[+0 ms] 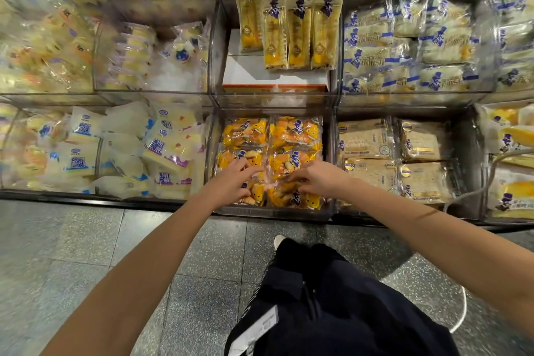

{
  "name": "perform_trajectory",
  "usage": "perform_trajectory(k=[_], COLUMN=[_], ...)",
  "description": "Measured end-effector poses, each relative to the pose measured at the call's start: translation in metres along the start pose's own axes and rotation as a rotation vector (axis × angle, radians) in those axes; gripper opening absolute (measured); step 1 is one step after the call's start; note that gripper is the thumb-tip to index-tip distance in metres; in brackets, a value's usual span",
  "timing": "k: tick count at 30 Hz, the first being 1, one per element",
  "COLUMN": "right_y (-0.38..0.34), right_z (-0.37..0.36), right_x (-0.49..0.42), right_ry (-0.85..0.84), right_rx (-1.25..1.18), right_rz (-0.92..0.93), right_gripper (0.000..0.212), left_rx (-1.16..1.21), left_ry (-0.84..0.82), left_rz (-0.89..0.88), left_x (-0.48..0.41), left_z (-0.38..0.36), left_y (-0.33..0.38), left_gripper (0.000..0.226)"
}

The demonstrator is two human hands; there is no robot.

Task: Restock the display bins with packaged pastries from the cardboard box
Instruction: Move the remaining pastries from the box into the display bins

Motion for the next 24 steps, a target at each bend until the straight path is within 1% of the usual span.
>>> perform_trajectory(k=[3,5,7,9,12,14,16,19,21,24], right_y=[0.002,0.001,0.002,0.002,0.0,0.0,0.0,-0.002,-0.002,-0.002], right_z=[-0.002,-0.002,-0.003,-0.004,-0.004,-0.004,-0.005,-0.006,-0.007,-0.005], right_x=[0.002,0.003,0.003,0.003,0.003,0.003,0.004,0.005,0.006,0.008], right_ry=[0.031,0.062,0.073,0.076,0.065,0.058,0.051,0.04,0.042,0.053], right_rx=[0.002,0.009,0.013,0.02,0.018,0.018,0.017,0.017,0.0,-0.018], right_rz=[0.005,0.015,0.014,0.009,0.003,0.003,0.007,0.007,0.007,-0.005], right_gripper=[0.037,0.035,0.036,0.036,0.037,0.037,0.037,0.038,0.038,0.038], left_rx=[0.006,-0.032,-0.137,-0.15,-0.022,0.032,0.048,0.079,0.098,0.104], left_ry=[0.023,-0.01,-0.073,-0.11,-0.072,-0.044,-0.037,-0.035,0.001,0.052], left_rz=[0.042,0.08,0.099,0.101,0.086,0.075,0.076,0.107,0.129,0.132], left_x=[-0.002,-0.002,-0.001,-0.002,0.0,0.001,0.002,0.0,-0.003,-0.004], left_z=[-0.004,-0.008,-0.01,-0.013,-0.019,-0.022,-0.022,-0.012,-0.001,0.013], left_y=[0.003,-0.002,-0.007,-0.01,-0.009,-0.01,-0.01,-0.011,-0.012,-0.009], left_gripper=[0.066,0.068,0.064,0.052,0.027,0.023,0.025,0.044,0.046,0.044])
Point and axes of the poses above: each hand's wrist, its own x-axis away from the middle knuckle, its own z-axis out of the back of the hand, y = z × x, the point moved 6 cm from there along -x, towards the middle knuckle, and after that the axes turned 5 degrees about z, right-handed, at the moved point
